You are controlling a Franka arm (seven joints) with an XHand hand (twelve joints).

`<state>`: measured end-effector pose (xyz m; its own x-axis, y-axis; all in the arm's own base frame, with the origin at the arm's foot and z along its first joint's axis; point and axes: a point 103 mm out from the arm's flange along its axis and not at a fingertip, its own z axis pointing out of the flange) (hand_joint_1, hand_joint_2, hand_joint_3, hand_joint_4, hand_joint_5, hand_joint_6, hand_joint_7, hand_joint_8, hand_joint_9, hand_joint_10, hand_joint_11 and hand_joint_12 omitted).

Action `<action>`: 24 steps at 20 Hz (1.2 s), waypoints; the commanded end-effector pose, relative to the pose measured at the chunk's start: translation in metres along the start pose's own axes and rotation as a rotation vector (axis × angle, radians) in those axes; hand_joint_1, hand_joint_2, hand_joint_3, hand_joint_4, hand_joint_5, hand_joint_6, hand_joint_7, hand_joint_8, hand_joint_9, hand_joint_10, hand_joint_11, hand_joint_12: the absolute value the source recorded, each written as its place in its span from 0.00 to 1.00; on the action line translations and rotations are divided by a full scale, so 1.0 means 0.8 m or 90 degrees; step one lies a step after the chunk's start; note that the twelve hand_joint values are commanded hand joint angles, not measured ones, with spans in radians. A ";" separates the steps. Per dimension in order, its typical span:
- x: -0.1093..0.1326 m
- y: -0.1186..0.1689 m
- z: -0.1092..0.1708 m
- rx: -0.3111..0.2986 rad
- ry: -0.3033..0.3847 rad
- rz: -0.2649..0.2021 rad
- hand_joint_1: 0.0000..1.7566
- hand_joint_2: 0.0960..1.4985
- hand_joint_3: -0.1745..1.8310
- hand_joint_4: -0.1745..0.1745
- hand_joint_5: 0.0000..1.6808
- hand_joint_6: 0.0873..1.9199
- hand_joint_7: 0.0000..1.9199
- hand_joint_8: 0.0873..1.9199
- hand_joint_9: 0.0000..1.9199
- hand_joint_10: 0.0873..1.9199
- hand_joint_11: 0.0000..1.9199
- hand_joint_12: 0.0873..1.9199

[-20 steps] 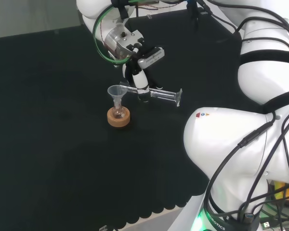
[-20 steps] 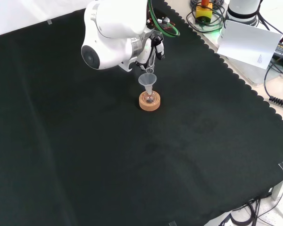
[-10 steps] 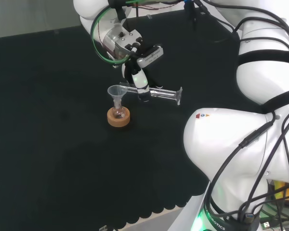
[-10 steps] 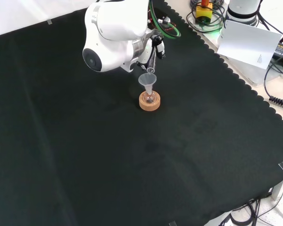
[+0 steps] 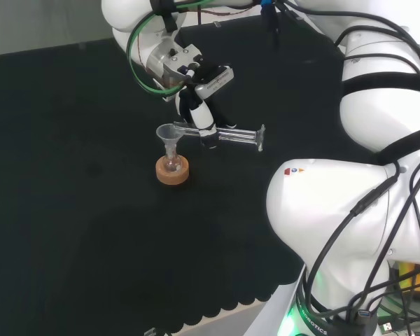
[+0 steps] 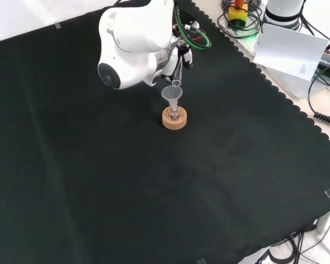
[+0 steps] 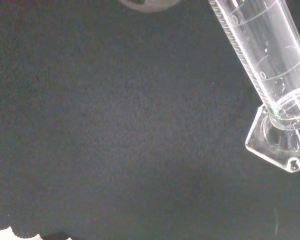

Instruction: Pour the water from the graduated cylinder into the round-bottom flask.

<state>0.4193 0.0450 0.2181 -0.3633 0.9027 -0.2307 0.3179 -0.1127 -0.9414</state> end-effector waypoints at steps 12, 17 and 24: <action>-0.009 -0.008 -0.002 0.013 -0.011 0.023 0.71 0.75 0.09 0.00 0.54 0.55 0.50 0.54 0.78 0.00 0.64 0.37; -0.010 -0.010 -0.002 0.015 -0.016 0.026 0.71 0.75 0.09 0.00 0.54 0.55 0.50 0.54 0.78 0.00 0.64 0.37; -0.009 -0.011 -0.003 0.014 -0.018 0.024 0.71 0.75 0.09 0.00 0.54 0.55 0.50 0.54 0.78 0.00 0.64 0.37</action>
<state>0.4216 0.0405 0.2286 -0.3745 0.8860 -0.2734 0.3127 -0.1569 -0.9368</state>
